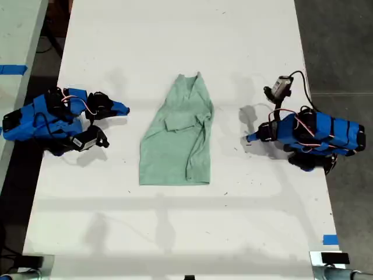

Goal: Fold t shirt

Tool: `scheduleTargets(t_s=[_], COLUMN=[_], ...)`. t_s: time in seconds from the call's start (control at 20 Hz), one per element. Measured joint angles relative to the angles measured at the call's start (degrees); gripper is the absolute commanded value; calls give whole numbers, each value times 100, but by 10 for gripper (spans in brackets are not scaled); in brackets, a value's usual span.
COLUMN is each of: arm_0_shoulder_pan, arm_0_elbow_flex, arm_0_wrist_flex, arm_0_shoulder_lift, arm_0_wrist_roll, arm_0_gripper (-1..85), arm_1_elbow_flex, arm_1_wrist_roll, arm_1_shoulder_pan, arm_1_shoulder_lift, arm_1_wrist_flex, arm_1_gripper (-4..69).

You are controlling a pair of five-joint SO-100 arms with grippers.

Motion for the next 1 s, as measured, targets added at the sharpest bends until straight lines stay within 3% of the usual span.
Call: scheduleTargets(t_s=[1.0], arm_0_shoulder_pan=[0], arm_0_elbow_flex=[0], arm_0_wrist_flex=[0], arm_0_shoulder_lift=[0], arm_0_wrist_roll=[0], arm_0_gripper=[-2], arm_1_elbow_flex=[0], arm_1_wrist_roll=[-18], arm_1_shoulder_pan=[-79], arm_1_shoulder_lift=[0], arm_1_wrist_flex=[0], arm_1_gripper=[-15])
